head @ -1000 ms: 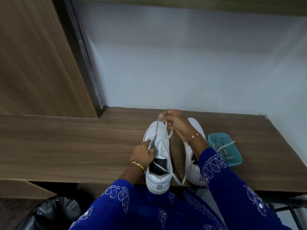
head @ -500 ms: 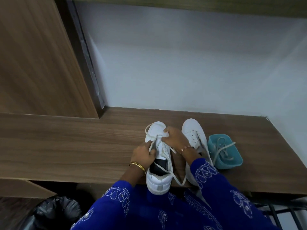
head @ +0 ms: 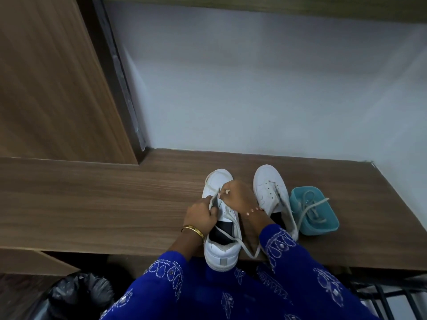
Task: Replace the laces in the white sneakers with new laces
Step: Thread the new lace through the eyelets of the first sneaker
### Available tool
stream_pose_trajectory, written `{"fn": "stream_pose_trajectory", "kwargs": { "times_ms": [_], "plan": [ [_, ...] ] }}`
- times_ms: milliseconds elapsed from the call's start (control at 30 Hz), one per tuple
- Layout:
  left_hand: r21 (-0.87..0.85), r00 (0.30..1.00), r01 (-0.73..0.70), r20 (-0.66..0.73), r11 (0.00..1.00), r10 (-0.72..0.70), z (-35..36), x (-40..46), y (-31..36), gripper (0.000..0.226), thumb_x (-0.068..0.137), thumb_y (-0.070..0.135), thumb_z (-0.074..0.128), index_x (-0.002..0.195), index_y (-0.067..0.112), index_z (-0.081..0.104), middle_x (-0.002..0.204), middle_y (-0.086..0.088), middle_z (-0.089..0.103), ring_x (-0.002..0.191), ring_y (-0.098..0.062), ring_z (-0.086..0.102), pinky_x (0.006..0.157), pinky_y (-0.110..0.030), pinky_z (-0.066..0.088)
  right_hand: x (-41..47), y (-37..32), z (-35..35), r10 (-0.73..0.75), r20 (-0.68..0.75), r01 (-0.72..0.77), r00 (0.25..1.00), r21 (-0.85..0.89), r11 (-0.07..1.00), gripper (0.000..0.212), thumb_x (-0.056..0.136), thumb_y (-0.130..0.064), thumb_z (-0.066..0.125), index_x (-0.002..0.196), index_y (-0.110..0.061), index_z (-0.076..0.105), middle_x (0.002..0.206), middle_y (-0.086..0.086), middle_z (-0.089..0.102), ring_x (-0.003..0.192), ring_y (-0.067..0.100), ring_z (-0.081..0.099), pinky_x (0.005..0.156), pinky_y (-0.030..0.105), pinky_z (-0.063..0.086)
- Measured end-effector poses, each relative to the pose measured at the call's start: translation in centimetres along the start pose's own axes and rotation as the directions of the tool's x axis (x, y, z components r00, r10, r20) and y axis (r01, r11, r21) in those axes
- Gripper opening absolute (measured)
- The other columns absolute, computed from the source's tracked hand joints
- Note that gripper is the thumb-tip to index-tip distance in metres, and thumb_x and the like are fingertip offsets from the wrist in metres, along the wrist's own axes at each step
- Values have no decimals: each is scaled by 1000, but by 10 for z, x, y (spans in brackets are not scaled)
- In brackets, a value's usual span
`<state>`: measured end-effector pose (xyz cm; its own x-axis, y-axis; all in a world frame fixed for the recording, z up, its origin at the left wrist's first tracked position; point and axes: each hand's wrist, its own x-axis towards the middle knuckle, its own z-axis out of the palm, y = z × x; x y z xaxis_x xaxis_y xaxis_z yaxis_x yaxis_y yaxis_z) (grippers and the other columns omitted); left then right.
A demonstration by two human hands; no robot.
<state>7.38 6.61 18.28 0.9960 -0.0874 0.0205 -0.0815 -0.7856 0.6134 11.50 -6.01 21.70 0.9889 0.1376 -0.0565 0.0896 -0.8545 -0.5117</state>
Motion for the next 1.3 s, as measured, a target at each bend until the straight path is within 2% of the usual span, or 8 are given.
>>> {"fn": "stream_pose_trajectory", "kwargs": {
  "times_ms": [333,433,700,833,1033,1167,1233,1300],
  "plan": [
    [136,999,35,13,990,-37,4,3,2,35,94,23,41,122,6,51,110,-17,61,101,-34,56,78,-33,40,-22,-50,-77,-156,150,-63,976,885,461,24,74,-5,56,53,-15,63,47,-6,55,37,1,36,35,13,22],
    [137,999,27,26,990,-31,4,3,1,34,92,22,42,122,9,51,110,-15,62,100,-32,57,77,-33,40,-18,-69,-99,-236,96,-36,967,968,248,26,67,-11,47,44,-17,58,42,-4,40,37,6,30,41,19,16],
    [128,998,15,60,992,-23,2,5,2,28,90,21,44,111,6,55,105,-15,63,97,-32,57,76,-33,40,-11,-77,-104,-284,114,-106,952,993,43,27,69,-12,43,43,-14,52,46,-3,36,39,8,30,40,17,20],
    [46,988,87,128,995,-92,-6,12,4,31,91,36,48,88,7,57,89,-14,65,87,-30,59,69,-30,38,-6,-74,-105,-181,107,-74,978,981,179,28,79,-11,48,52,-12,56,43,-5,40,38,7,33,41,19,20],
    [-281,978,146,182,948,-97,-23,28,15,45,89,25,58,130,9,48,129,-11,55,119,-26,51,95,-30,39,14,-80,-106,4,9,-8,1000,553,833,17,82,-9,60,80,7,66,59,5,53,48,12,42,42,18,32],
    [-298,978,128,196,946,-70,-23,42,19,17,84,20,57,78,6,64,80,-13,64,76,-21,56,70,-30,41,32,-74,-96,-2,-30,7,1000,154,988,28,85,-11,55,103,9,63,107,21,65,95,29,62,81,35,49],
    [-476,967,246,176,844,-182,-21,45,17,32,90,13,53,58,12,48,62,-5,50,65,-18,47,61,-29,35,30,-68,-94,-6,-49,7,999,11,1000,35,88,-12,53,117,6,56,118,20,60,108,31,57,90,36,46],
    [-737,921,378,239,560,-308,-23,46,13,28,94,12,46,67,16,52,73,-2,58,74,-17,53,64,-28,39,25,-59,-91,-17,-92,11,996,-59,998,36,90,-15,51,124,-2,51,123,14,56,109,28,55,86,30,43]
  ]
}}
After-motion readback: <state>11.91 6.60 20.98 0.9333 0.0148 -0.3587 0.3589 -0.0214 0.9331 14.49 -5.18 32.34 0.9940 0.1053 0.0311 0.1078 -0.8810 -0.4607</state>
